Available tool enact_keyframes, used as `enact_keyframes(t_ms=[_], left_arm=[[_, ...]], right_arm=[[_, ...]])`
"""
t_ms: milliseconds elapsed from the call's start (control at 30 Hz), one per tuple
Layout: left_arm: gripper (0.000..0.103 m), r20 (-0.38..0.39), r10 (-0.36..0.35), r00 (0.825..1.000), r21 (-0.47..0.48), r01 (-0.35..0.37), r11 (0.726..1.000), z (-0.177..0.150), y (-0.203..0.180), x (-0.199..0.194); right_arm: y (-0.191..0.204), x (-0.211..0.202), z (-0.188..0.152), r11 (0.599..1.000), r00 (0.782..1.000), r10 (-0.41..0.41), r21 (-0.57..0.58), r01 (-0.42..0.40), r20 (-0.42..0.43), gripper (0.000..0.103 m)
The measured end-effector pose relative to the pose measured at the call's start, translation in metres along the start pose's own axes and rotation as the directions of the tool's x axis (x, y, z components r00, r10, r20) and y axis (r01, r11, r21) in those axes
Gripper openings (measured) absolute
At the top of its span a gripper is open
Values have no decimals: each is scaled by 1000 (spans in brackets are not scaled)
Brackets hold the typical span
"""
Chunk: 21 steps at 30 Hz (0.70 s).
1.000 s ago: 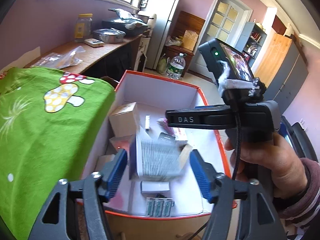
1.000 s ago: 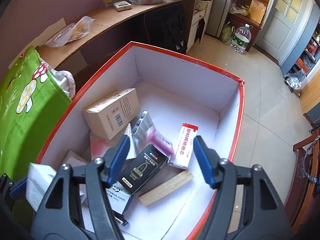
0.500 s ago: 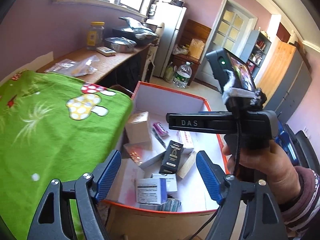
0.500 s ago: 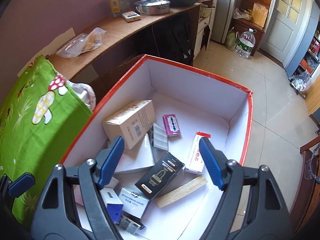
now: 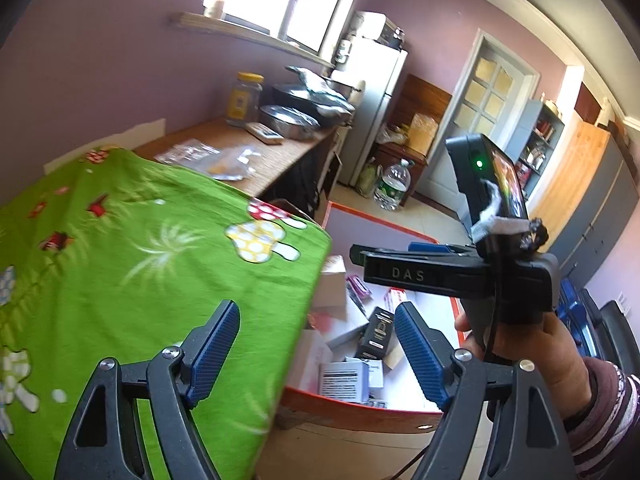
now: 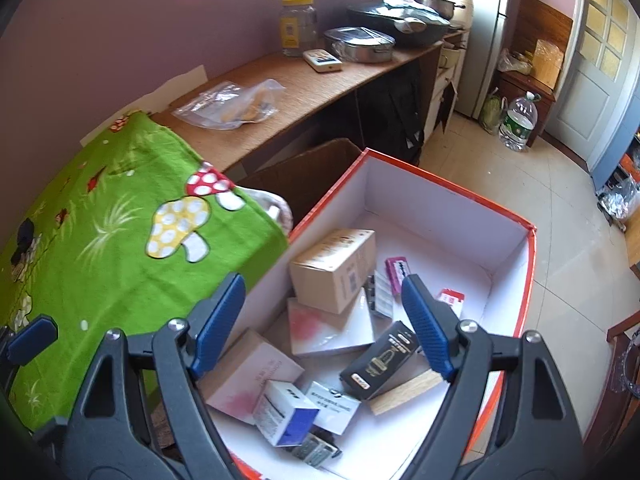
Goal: Organize objects
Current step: 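Move both grippers back over the bedspread toward the remaining items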
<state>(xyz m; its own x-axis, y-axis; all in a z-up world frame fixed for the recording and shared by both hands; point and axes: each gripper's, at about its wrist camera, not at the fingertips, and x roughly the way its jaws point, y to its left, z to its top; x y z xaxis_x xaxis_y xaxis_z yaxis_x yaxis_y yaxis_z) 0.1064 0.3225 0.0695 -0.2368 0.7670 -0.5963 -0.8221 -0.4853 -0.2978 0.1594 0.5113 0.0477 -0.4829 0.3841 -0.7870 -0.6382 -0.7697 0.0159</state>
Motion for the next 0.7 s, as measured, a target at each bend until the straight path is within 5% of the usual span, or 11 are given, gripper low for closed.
enact_keyframes(t_ms=[700], left_arm=[[83, 64, 132, 989, -206, -117, 972, -8, 94, -69]], right_arm=[[109, -12, 1, 974, 986, 166, -163, -159, 26, 86]])
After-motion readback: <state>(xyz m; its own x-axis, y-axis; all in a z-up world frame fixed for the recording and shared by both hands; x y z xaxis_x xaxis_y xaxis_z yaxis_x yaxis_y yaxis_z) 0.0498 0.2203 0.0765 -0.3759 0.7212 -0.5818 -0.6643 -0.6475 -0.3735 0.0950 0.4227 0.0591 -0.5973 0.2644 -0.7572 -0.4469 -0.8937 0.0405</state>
